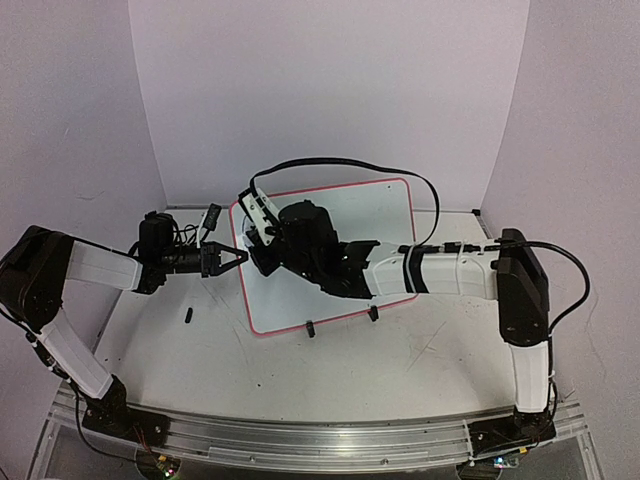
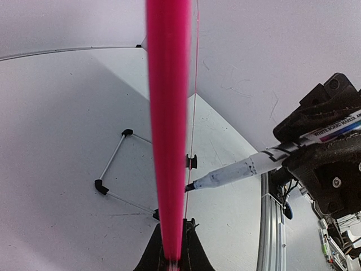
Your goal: Write a sentence on the whiteboard
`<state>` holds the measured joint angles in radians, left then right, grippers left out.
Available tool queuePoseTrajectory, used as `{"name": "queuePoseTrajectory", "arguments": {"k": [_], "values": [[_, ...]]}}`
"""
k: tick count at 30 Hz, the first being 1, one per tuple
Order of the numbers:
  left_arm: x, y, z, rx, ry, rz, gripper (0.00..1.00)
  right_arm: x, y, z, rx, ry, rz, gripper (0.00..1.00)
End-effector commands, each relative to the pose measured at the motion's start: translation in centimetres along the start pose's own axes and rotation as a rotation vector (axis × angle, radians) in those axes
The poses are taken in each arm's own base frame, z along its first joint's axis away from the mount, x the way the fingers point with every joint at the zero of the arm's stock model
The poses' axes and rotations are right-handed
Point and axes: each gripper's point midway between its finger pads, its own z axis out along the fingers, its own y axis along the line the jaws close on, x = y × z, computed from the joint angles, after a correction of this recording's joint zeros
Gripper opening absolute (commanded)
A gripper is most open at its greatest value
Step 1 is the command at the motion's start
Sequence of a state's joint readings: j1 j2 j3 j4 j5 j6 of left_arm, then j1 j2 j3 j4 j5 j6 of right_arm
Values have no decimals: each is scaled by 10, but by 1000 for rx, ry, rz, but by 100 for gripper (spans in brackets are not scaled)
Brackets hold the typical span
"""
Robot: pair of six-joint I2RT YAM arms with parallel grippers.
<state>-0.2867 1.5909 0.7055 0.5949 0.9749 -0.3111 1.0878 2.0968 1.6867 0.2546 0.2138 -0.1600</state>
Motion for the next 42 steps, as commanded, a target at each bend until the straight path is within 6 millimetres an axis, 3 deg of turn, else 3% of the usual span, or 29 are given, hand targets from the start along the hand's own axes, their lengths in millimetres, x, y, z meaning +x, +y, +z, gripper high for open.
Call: {"name": "queuePoseTrajectory", "arguments": {"k": [1, 32, 35, 37, 42], "values": [[-8, 12, 0, -61, -24, 31, 0, -17, -34, -10, 88, -26, 9, 0], [-7, 14, -1, -70, -24, 28, 0, -27, -51, -12, 125, -46, 6, 0], [-7, 15, 0, -74, -24, 28, 0, -41, -53, -22, 119, -68, 16, 0], [-6, 16, 0, -75, -22, 24, 0, -71, -54, -47, 74, -139, 67, 0], [-6, 16, 0, -73, -22, 25, 0, -91, -54, -79, 5, -209, 131, 0]]}}
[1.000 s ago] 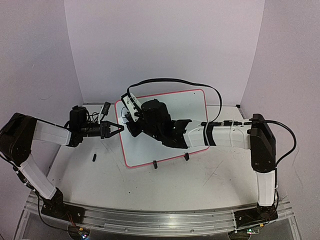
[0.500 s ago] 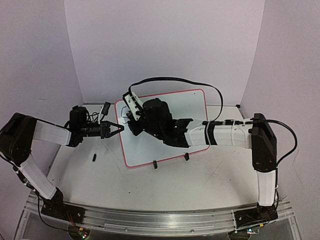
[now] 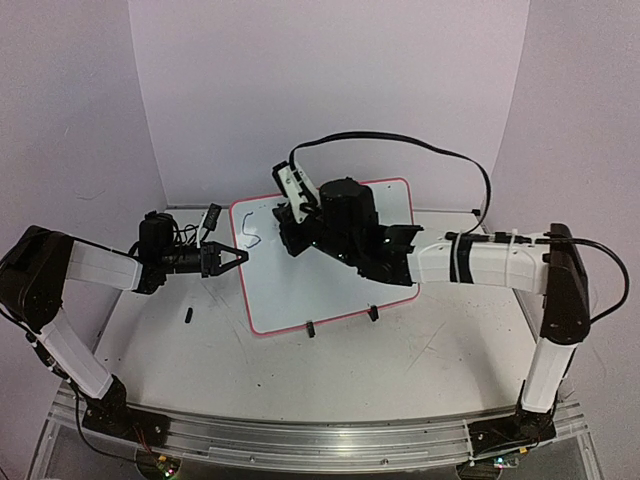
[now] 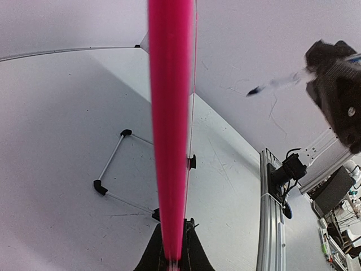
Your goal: Write a sentence on the whiteboard
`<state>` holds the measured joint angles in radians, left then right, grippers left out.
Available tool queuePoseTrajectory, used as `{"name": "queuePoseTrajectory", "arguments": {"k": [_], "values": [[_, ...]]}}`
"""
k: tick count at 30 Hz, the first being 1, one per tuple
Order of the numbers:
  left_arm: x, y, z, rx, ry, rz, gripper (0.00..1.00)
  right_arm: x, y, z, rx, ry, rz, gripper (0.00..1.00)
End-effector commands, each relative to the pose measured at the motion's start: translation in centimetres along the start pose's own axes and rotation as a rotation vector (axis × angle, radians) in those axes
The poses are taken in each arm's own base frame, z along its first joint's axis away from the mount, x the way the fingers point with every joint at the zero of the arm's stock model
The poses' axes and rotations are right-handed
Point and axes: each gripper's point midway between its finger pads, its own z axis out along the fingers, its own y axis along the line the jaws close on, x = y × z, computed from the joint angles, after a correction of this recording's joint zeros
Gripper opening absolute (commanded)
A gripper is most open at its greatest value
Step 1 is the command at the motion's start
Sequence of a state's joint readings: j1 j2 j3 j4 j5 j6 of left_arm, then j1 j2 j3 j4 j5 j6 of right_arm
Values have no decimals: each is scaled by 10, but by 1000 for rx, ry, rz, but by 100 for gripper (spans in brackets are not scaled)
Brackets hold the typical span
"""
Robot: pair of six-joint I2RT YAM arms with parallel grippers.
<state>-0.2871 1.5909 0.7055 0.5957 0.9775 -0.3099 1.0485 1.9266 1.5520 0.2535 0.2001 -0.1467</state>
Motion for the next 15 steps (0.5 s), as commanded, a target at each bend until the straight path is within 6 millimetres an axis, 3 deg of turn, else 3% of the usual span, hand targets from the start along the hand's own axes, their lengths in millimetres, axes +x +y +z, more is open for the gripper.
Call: {"name": "queuePoseTrajectory", "arguments": {"k": [1, 7, 15], "values": [[-6, 17, 0, -77, -21, 22, 0, -67, -18, -38, -18, -174, 104, 0], [-7, 16, -1, -79, -24, 26, 0, -40, -39, -22, 31, -123, 99, 0], [-8, 15, -1, -79, -25, 26, 0, -36, -25, -4, -14, -111, 68, 0]]}}
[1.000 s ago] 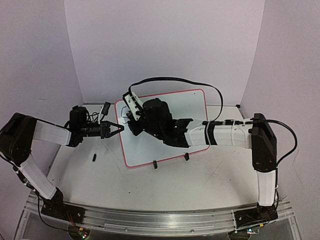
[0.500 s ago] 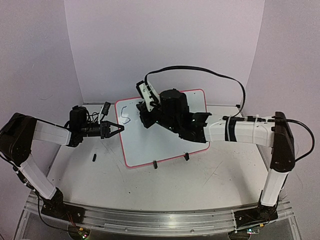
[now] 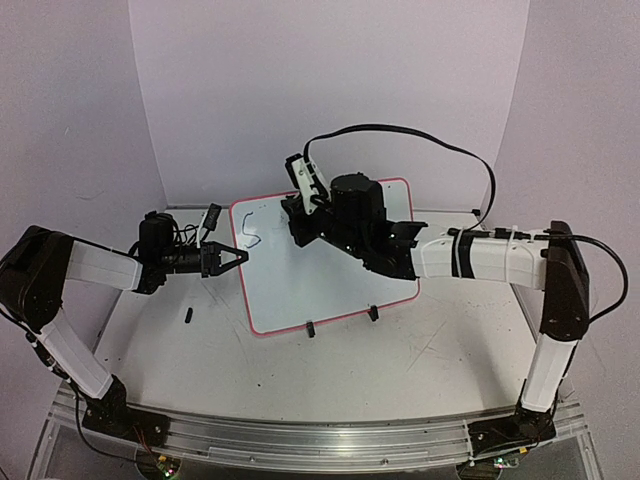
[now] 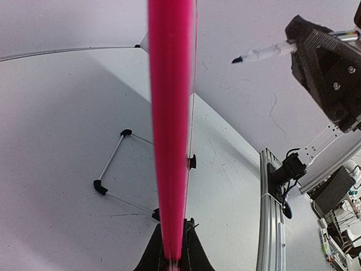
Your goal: Write a sentence on the whiteboard
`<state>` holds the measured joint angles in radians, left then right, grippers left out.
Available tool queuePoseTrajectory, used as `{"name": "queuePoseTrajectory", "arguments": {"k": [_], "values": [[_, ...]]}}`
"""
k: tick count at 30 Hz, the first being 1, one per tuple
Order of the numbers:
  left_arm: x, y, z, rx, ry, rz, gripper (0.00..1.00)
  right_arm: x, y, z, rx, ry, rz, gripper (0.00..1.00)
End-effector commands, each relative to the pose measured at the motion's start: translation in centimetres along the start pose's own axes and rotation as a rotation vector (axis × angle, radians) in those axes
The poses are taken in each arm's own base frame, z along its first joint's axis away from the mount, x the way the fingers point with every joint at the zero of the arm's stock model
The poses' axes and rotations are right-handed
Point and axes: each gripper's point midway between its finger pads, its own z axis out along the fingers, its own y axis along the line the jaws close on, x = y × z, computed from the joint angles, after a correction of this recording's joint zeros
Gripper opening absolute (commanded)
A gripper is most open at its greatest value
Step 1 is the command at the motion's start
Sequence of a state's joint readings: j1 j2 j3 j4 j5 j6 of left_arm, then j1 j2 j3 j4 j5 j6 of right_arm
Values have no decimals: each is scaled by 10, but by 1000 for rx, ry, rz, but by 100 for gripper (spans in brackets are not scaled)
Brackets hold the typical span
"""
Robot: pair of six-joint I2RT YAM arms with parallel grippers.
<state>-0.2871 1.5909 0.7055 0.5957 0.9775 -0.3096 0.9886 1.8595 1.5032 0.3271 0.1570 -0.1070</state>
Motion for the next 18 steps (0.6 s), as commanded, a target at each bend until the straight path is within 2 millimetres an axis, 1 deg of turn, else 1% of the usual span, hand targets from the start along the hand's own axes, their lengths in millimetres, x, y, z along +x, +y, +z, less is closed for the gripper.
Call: {"name": "queuePoseTrajectory", "arguments": {"k": [1, 4, 6, 9, 14, 18], "values": [[-7, 15, -1, -78, -24, 26, 0, -11, 16, 11, -60, -24, -1, 0], [-7, 15, -1, -78, -23, 25, 0, -3, 30, 22, -82, 10, -28, 0], [-7, 16, -1, -78, -24, 25, 0, -1, 34, 27, -83, 19, -41, 0], [-7, 15, -1, -78, -23, 25, 0, -4, 33, 30, -74, 12, -41, 0], [-8, 15, -1, -77, -24, 28, 0, 3, 37, 38, -83, 37, -41, 0], [-8, 14, -1, -76, -24, 28, 0, 5, 32, 35, -61, 46, -41, 0]]}}
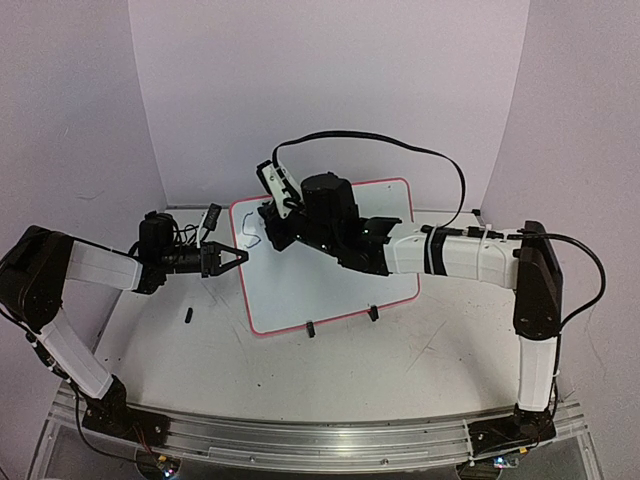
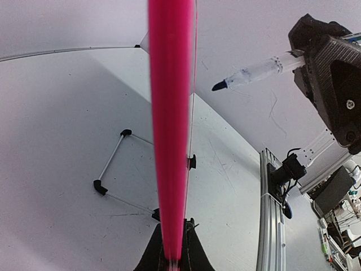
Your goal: Write a sentence on the whiteboard
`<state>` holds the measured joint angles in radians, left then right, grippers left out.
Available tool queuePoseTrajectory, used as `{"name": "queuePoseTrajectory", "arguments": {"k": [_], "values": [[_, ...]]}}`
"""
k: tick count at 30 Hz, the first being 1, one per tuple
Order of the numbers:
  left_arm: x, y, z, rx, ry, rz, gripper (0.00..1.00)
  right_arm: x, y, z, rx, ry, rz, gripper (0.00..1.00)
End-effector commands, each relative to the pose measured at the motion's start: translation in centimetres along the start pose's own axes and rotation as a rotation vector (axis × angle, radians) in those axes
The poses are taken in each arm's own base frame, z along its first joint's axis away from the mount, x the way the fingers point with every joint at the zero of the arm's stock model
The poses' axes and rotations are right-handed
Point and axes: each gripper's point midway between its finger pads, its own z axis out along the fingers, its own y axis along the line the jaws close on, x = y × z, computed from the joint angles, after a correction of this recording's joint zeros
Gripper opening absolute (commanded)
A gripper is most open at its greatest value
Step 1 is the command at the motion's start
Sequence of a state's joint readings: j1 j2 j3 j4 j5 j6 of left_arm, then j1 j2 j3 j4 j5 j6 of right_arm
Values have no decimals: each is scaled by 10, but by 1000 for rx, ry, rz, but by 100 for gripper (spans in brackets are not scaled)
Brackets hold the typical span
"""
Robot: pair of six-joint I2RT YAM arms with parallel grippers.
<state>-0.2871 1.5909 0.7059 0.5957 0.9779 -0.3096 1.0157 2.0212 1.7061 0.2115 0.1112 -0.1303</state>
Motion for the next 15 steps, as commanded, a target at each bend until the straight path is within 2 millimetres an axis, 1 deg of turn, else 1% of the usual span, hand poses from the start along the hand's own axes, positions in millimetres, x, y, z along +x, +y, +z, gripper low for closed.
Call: {"name": "queuePoseTrajectory", "arguments": {"k": [1, 4, 7, 15], "values": [[-7, 15, 0, -77, -23, 26, 0, -10, -4, -3, 18, -17, 3, 0], [-8, 16, 0, -77, -23, 25, 0, -4, -9, -3, 45, -3, -2, 0], [-9, 15, 0, -74, -23, 26, 0, -5, -10, -4, 52, -5, -6, 0], [-8, 15, 0, -73, -21, 24, 0, -2, -6, 0, 34, -1, -2, 0]]}}
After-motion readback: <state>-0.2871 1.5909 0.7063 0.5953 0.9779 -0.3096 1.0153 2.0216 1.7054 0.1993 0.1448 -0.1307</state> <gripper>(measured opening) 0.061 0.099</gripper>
